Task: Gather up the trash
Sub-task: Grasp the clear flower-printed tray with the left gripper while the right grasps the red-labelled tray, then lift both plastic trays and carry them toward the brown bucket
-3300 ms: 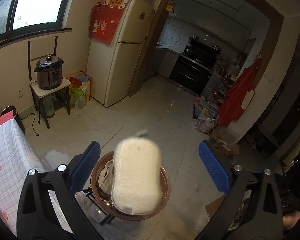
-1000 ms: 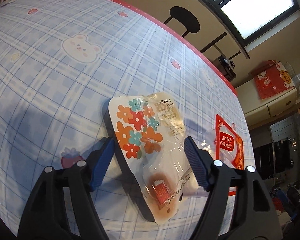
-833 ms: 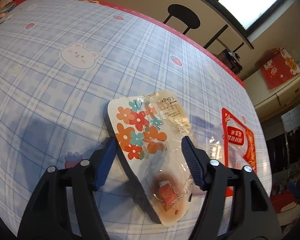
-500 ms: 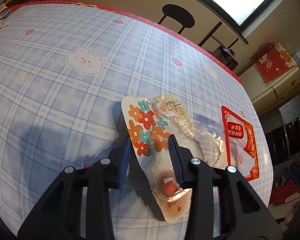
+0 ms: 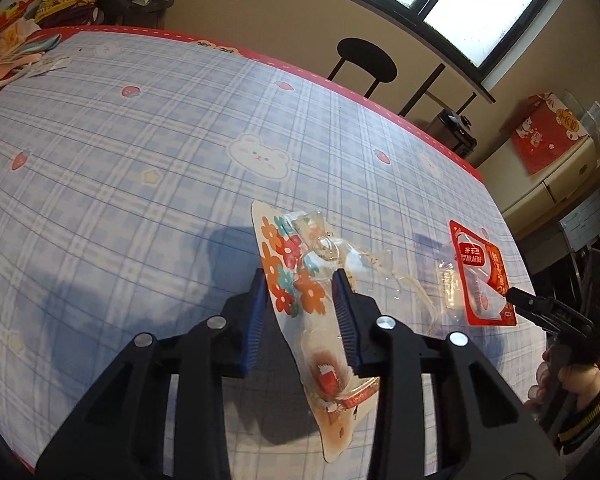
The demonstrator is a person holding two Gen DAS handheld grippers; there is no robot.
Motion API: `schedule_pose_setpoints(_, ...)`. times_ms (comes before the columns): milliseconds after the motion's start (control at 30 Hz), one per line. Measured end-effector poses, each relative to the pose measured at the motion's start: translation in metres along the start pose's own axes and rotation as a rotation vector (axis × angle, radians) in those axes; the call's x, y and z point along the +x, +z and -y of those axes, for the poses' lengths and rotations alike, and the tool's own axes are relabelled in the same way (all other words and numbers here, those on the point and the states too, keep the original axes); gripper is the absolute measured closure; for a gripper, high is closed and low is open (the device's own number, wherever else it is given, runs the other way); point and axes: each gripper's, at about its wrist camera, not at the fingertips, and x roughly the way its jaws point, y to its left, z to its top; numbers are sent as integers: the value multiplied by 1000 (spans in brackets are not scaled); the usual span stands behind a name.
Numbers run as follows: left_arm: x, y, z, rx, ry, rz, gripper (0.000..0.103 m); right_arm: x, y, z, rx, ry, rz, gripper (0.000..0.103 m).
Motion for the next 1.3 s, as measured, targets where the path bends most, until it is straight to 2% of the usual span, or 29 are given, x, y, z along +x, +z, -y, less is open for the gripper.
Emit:
schedule_pose_setpoints(67, -11, -2, -6, 9, 5, 9, 68, 6, 0, -1, 5, -1, -8, 18)
schedule_pose_setpoints(133, -19, -3, -10, 11, 9, 15, 69, 12, 1, -2, 11, 5, -20, 30)
schedule_pose_setpoints(200, -28, -5, -12, 8, 6, 19, 70, 15, -1, -3, 20, 18, -35, 60)
schedule_pose_setpoints(267, -35, -6, -14, 7, 3, 26, 70, 14, -2, -6, 25, 13, -32, 78)
schedule_pose_setpoints(300, -39, -6, -14, 10, 1, 31, 70, 10, -3, -6, 36, 30, -20, 81)
schedule_pose_setpoints(600, -62, 7, 1, 40, 6, 95, 70, -36, -4, -19, -1, 107, 78, 82)
schedule_pose_setpoints(933, -87, 20, 29, 91, -12, 156, 70, -85, 4, -26, -98, 88, 191, 82)
schedule_pose_setpoints(1300, -116, 24, 54, 129, -27, 209, 70, -130, 4, -11, -90, 90, 286, 82)
